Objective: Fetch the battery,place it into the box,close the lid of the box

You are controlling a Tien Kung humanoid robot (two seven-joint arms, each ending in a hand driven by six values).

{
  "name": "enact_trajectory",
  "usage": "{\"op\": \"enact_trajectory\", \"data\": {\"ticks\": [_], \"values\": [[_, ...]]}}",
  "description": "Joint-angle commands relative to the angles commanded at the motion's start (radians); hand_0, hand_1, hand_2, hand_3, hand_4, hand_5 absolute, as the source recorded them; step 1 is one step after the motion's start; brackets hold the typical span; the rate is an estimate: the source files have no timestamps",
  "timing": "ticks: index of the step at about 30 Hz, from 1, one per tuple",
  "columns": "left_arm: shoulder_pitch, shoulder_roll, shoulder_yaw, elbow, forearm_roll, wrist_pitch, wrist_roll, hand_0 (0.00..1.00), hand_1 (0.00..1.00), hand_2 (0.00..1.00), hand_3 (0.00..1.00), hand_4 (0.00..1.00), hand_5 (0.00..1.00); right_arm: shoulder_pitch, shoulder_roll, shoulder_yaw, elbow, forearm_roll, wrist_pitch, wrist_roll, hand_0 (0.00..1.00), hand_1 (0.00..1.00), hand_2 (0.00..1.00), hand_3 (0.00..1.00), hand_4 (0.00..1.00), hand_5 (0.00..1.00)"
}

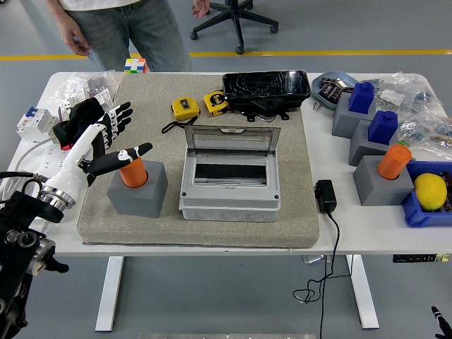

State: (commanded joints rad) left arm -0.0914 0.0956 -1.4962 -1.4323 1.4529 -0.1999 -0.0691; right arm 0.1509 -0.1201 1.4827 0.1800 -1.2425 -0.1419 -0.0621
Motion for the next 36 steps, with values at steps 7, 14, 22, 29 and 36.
{"op": "enact_trajectory", "data": {"ticks": [7, 14, 22, 29, 36], "values": [[0.01, -0.001, 0.0, 0.022, -0.002, -0.019, -0.008, 0.998, 0.998, 0.998, 0.998, 0.998, 0.396, -0.002, -0.003, -0.017, 0.0, 0.007, -0.002, -0.003, 0.788, 0.737, 0.748, 0.795, 0.998, 0.998], [0.016, -0.001, 0.018, 0.044, -0.006, 0.003, -0.033, 0.998, 0.998, 0.998, 0.998, 0.998, 0.401, -0.007, -0.006, -0.002, 0.0, -0.012, 0.002, -0.003, 0.788, 0.736, 0.747, 0.794, 0.998, 0.998], [0.015, -0.002, 0.042, 0.057, -0.024, 0.028, -0.057, 0.998, 0.998, 0.998, 0.998, 0.998, 0.404, -0.005, -0.004, 0.0, 0.0, -0.01, 0.003, 0.001, 0.788, 0.735, 0.746, 0.793, 0.998, 0.998], [0.019, -0.003, 0.062, 0.067, -0.032, 0.051, -0.069, 0.998, 0.998, 0.998, 0.998, 0.998, 0.403, -0.009, -0.004, 0.006, 0.0, -0.016, 0.004, -0.002, 0.789, 0.735, 0.747, 0.793, 0.998, 0.998], [0.018, -0.005, 0.065, 0.086, -0.025, 0.071, -0.079, 0.998, 0.998, 0.998, 0.998, 0.998, 0.398, -0.008, -0.004, 0.004, 0.0, -0.012, 0.003, 0.0, 0.789, 0.735, 0.746, 0.793, 0.998, 0.998]]}}
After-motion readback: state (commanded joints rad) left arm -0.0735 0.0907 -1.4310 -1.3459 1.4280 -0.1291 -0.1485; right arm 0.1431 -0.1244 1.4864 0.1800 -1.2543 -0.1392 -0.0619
